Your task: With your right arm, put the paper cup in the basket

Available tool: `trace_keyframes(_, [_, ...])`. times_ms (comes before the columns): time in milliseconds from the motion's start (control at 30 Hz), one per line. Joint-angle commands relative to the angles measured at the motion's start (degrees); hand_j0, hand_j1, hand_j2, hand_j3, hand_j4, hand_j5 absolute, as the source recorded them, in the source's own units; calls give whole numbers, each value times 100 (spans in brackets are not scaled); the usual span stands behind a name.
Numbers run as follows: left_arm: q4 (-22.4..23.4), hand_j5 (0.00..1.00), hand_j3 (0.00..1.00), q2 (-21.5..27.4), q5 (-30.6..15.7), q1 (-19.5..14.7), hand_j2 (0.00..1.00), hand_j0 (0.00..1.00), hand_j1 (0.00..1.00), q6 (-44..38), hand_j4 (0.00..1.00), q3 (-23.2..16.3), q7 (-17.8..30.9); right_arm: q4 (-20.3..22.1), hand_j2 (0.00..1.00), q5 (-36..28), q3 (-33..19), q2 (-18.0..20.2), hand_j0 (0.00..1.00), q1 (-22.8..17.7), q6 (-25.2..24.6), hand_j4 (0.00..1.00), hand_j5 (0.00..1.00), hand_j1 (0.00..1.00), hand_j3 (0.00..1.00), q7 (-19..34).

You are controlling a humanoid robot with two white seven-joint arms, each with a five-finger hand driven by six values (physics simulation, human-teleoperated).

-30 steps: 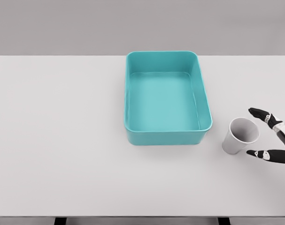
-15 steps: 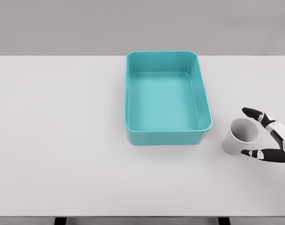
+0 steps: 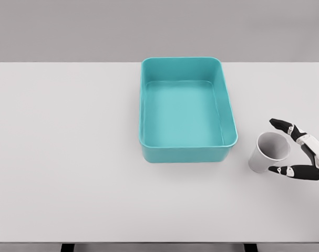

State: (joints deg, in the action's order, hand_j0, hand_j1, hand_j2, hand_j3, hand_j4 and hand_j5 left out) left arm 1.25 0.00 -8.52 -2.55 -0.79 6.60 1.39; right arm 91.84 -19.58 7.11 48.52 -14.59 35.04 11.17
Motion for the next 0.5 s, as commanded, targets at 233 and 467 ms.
trace_keyframes(233, [-1, 100, 100, 0, 0, 0, 100, 100, 100, 0, 100, 0, 1, -167, 97, 60, 177, -36, 97, 105, -4, 97, 97, 97, 97, -1])
trace_keyframes(467, [-1, 100, 100, 0, 0, 0, 100, 100, 100, 0, 100, 0, 1, -263, 97, 95, 230, -44, 97, 106, -4, 97, 97, 97, 97, -1])
